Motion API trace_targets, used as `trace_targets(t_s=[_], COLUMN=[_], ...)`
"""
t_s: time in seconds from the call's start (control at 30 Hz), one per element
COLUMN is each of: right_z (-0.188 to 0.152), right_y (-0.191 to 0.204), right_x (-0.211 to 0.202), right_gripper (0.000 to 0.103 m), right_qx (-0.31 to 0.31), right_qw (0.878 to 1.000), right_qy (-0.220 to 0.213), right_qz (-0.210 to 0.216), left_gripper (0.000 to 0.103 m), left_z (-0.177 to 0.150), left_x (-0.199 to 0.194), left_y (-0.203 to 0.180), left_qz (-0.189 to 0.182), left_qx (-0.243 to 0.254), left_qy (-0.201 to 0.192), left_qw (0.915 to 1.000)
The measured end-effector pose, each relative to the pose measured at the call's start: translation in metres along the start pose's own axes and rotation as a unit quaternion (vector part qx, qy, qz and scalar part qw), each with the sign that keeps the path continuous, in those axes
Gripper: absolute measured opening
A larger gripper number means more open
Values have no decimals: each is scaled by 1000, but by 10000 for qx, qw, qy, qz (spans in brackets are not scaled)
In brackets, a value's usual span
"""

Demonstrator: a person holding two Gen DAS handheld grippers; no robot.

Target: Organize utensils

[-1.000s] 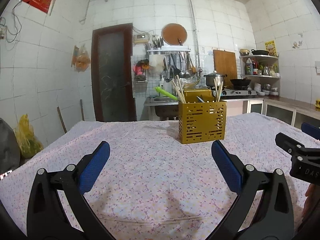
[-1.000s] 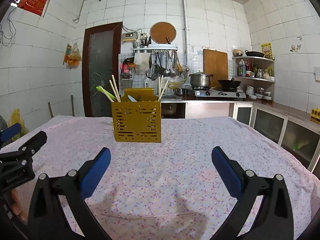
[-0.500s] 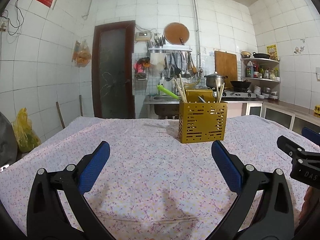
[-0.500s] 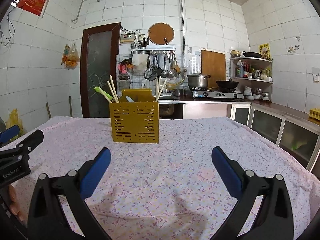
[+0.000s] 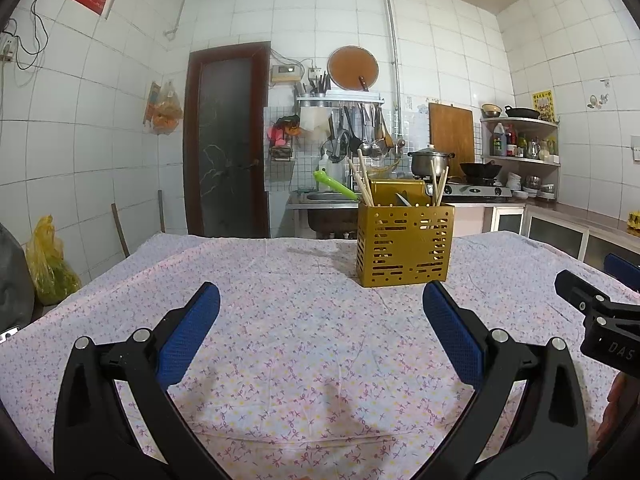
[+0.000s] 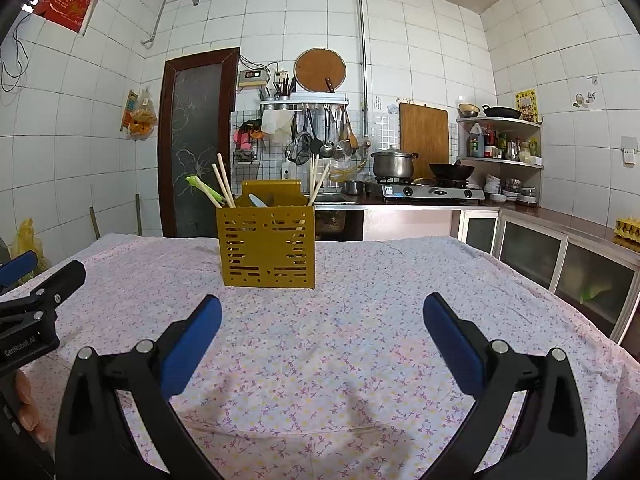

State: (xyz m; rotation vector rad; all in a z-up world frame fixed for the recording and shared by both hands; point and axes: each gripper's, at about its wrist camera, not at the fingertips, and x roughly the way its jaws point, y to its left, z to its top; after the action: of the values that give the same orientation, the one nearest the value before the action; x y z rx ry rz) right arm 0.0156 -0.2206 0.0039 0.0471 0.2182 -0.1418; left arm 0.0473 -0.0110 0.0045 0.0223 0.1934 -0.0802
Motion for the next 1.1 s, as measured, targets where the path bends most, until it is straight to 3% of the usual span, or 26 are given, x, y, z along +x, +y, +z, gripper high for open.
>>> trace_targets(t_s=[1.1], right_z=[0], right_y=[-6], right_x=[-3], right_gripper=[99], right_qx=[31], right_qw=[10000], right_qy=[-62], right_qz=[-14], left_gripper=[98], left_z=[1], left_x=[-6], left_y=[-2], left_qz=[2], left_qx=[34], left_qy=[-81], left_qw=[10000])
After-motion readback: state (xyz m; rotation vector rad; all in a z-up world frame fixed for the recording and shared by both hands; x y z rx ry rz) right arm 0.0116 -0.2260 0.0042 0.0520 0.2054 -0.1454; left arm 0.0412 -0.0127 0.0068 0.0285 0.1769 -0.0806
